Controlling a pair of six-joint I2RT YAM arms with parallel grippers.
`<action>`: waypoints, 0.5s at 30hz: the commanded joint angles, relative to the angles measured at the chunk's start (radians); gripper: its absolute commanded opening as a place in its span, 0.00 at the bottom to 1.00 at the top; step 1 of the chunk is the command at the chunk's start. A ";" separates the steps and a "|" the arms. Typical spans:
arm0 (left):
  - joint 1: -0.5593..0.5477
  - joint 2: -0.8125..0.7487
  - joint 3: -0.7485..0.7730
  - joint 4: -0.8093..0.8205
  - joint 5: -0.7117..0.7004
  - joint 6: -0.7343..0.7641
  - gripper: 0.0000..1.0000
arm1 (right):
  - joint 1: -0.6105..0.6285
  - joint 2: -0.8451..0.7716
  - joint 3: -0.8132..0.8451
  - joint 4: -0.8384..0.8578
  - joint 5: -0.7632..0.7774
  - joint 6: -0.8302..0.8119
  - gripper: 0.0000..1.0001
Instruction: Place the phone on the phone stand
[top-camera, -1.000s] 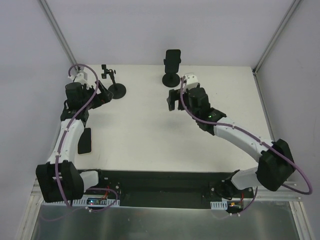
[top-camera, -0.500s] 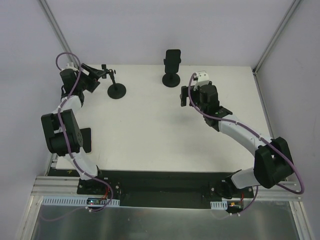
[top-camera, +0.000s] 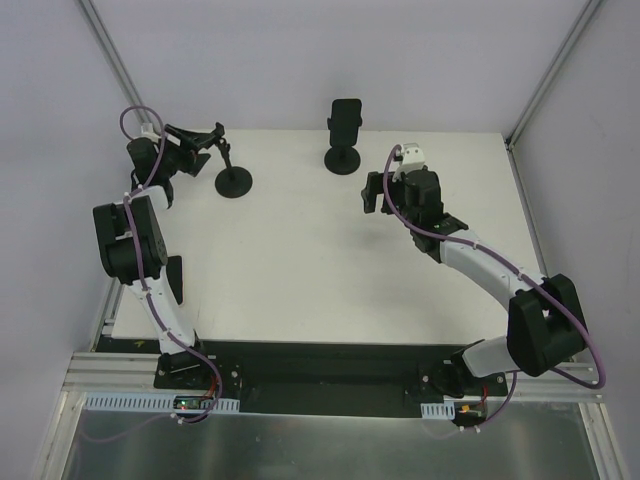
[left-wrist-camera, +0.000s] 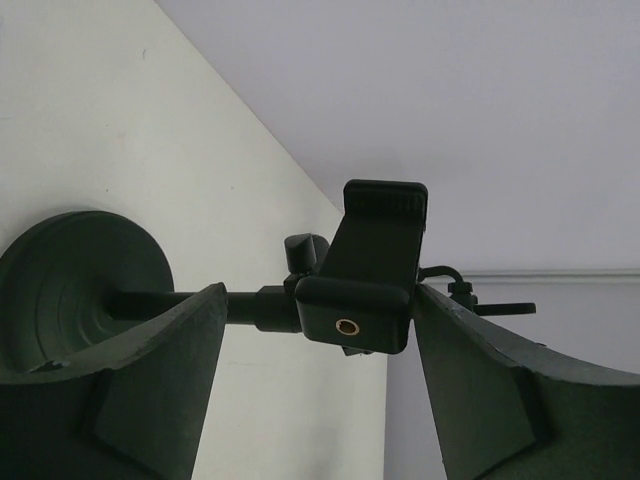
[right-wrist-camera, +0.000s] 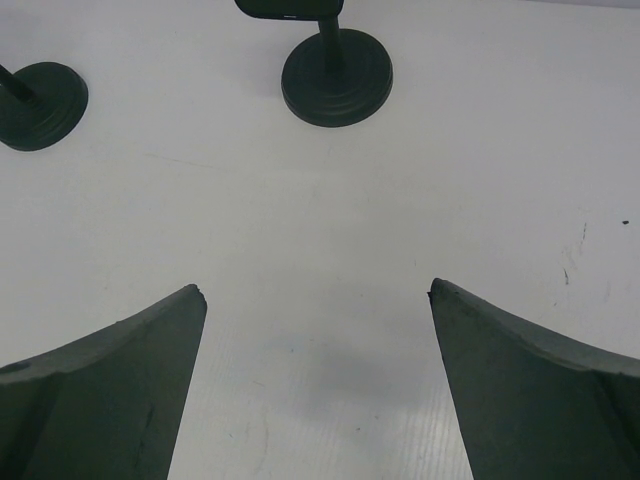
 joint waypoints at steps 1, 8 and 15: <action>-0.004 0.021 0.038 0.088 0.055 -0.030 0.72 | -0.004 -0.026 -0.006 0.063 -0.017 0.015 0.96; -0.004 0.053 0.111 0.094 0.090 0.014 0.71 | -0.005 -0.013 -0.002 0.063 -0.026 0.018 0.96; -0.003 0.122 0.183 0.163 0.127 -0.044 0.72 | -0.007 -0.012 0.000 0.063 -0.023 0.010 0.96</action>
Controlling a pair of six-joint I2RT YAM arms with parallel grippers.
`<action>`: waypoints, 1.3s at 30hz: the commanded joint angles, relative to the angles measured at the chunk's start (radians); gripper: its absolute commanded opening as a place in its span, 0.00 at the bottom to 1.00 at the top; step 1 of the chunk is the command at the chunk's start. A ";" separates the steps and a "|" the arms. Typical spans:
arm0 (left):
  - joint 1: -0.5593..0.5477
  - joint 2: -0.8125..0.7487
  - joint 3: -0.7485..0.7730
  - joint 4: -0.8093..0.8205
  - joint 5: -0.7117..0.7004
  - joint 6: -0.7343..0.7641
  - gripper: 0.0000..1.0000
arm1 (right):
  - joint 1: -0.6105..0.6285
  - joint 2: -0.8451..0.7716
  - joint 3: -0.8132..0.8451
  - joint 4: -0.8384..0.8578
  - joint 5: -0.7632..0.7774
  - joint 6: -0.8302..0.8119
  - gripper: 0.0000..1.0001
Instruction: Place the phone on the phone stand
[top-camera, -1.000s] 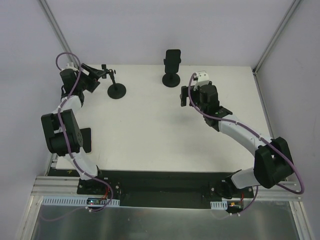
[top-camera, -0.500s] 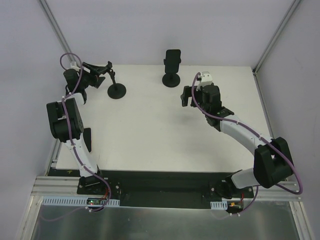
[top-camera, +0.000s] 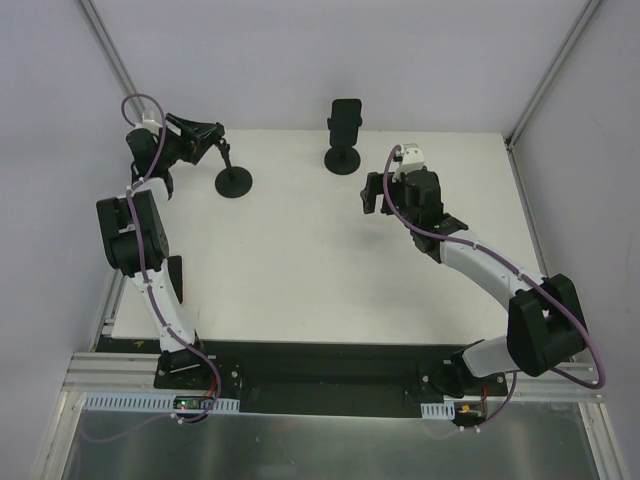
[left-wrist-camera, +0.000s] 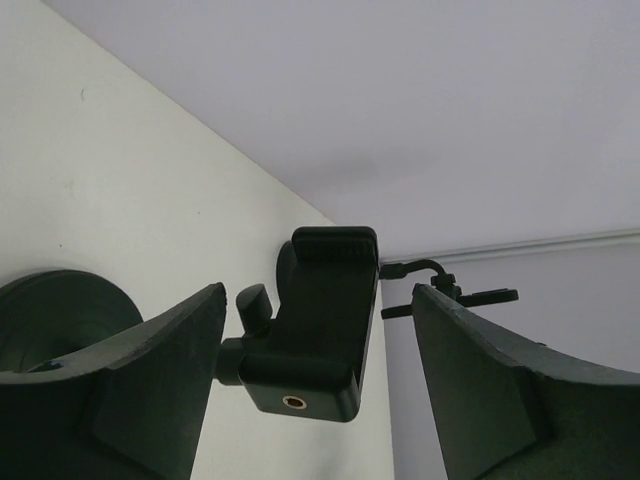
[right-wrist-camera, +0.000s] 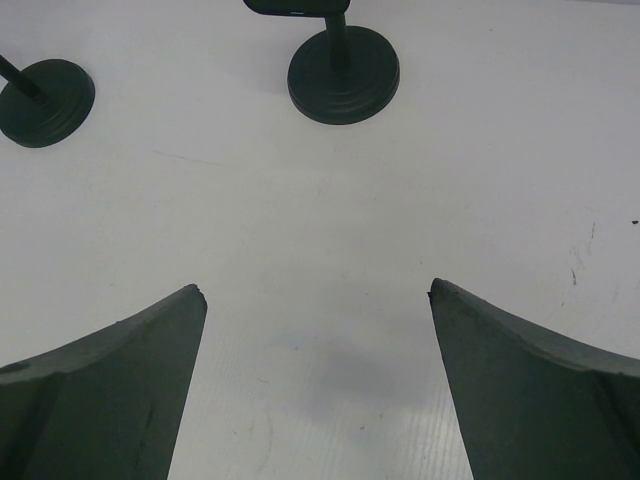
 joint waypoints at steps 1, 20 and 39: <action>0.000 0.033 0.053 0.128 0.048 -0.031 0.61 | -0.008 -0.012 0.004 0.063 -0.012 0.005 0.96; -0.160 -0.486 -0.591 0.317 -0.211 -0.201 0.00 | 0.000 -0.004 0.011 0.093 -0.110 0.085 0.96; -0.646 -1.102 -1.208 0.260 -0.885 -0.281 0.53 | 0.385 -0.056 0.131 -0.102 0.114 0.030 0.96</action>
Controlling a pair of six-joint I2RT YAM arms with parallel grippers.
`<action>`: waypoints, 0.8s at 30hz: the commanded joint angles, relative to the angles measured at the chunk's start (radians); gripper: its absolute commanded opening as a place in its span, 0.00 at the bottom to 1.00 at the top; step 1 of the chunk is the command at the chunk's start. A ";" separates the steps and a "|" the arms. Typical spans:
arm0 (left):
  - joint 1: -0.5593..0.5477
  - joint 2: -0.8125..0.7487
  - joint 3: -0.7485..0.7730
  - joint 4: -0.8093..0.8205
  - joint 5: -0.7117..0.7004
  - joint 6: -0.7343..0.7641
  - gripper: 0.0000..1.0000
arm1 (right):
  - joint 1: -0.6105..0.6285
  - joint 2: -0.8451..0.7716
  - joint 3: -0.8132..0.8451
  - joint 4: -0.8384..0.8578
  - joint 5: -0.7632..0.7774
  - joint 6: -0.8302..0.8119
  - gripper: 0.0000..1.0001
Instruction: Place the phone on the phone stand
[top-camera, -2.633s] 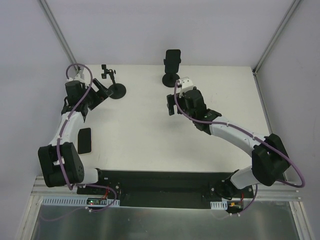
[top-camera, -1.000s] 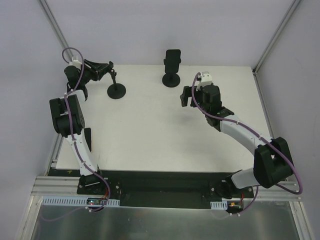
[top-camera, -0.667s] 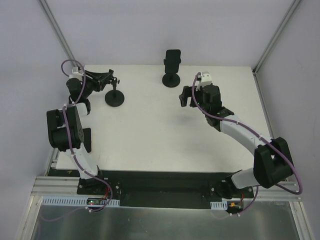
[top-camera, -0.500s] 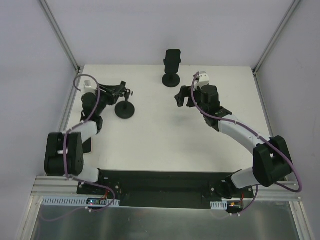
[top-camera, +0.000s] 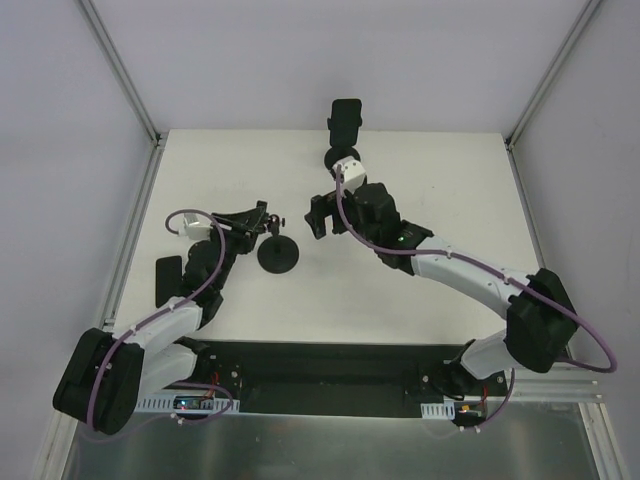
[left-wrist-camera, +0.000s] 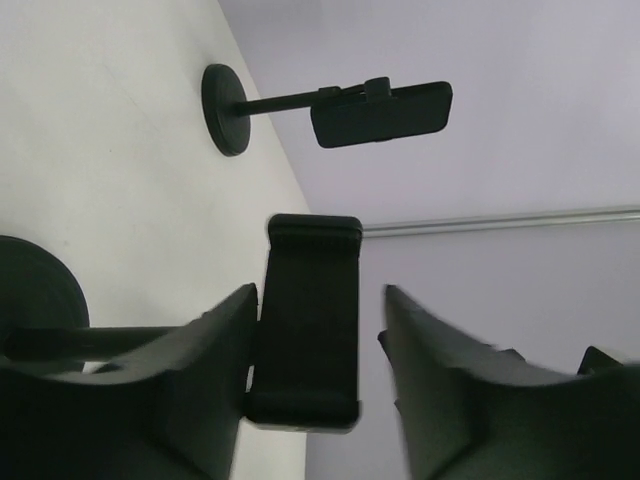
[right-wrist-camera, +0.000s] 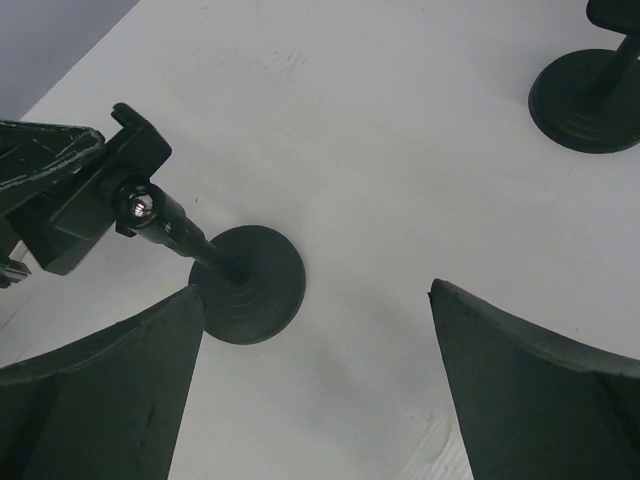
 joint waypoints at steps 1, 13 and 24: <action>-0.012 -0.130 -0.064 0.020 -0.017 -0.066 0.63 | 0.089 -0.145 -0.004 -0.091 0.202 0.068 0.96; -0.003 -0.748 0.319 -1.243 -0.156 0.455 0.94 | 0.384 -0.020 0.206 -0.338 0.622 0.427 0.98; -0.003 -0.776 0.591 -1.444 -0.032 0.891 0.79 | 0.456 0.321 0.574 -0.431 0.703 0.296 0.71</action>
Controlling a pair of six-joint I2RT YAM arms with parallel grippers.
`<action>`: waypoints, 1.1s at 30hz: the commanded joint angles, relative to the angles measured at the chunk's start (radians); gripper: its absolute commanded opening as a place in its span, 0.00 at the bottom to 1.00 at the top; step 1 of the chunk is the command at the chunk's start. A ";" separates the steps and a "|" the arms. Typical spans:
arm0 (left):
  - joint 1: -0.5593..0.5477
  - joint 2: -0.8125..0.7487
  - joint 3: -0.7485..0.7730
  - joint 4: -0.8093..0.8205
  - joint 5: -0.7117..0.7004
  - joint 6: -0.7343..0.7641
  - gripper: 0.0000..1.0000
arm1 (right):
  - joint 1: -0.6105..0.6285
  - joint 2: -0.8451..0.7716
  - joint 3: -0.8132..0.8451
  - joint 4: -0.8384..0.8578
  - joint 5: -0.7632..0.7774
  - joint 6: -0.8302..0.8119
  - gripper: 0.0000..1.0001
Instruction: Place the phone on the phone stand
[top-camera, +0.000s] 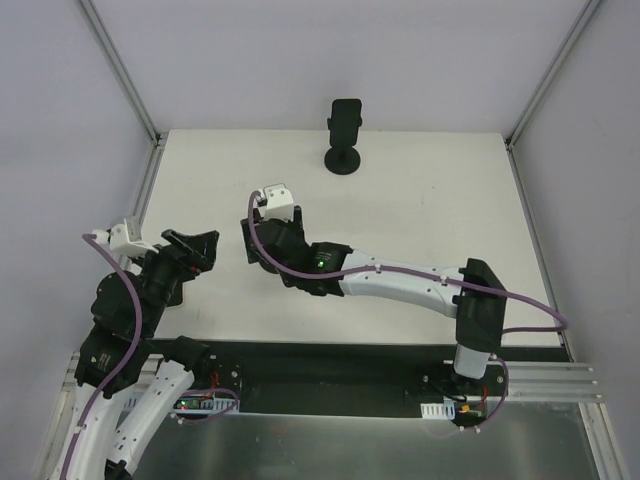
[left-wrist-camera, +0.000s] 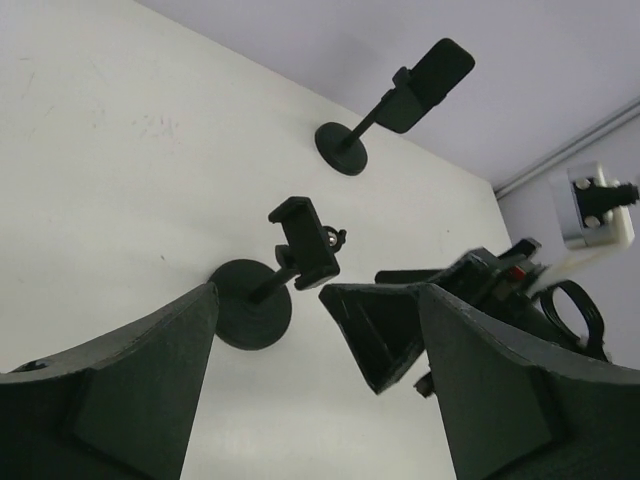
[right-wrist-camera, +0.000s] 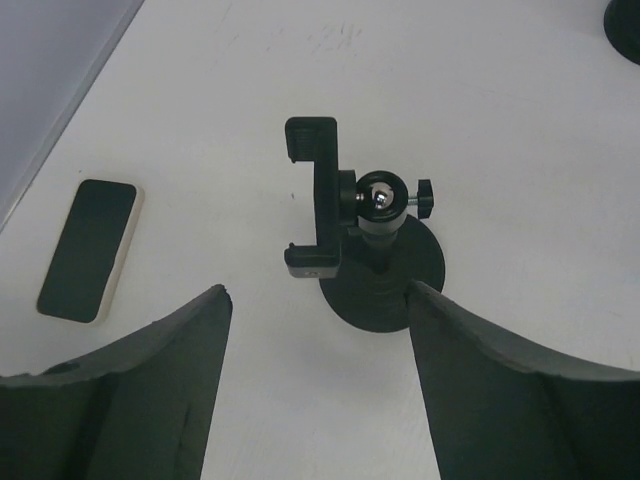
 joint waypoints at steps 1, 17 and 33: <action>0.001 -0.026 0.051 -0.092 0.060 0.187 0.78 | 0.001 0.070 0.135 -0.074 0.080 -0.018 0.70; 0.001 -0.072 0.037 -0.169 0.051 0.192 0.67 | -0.038 0.207 0.261 -0.122 0.068 -0.017 0.52; 0.001 0.133 -0.019 -0.151 0.113 0.064 0.70 | -0.122 0.102 0.121 -0.001 -0.144 -0.308 0.01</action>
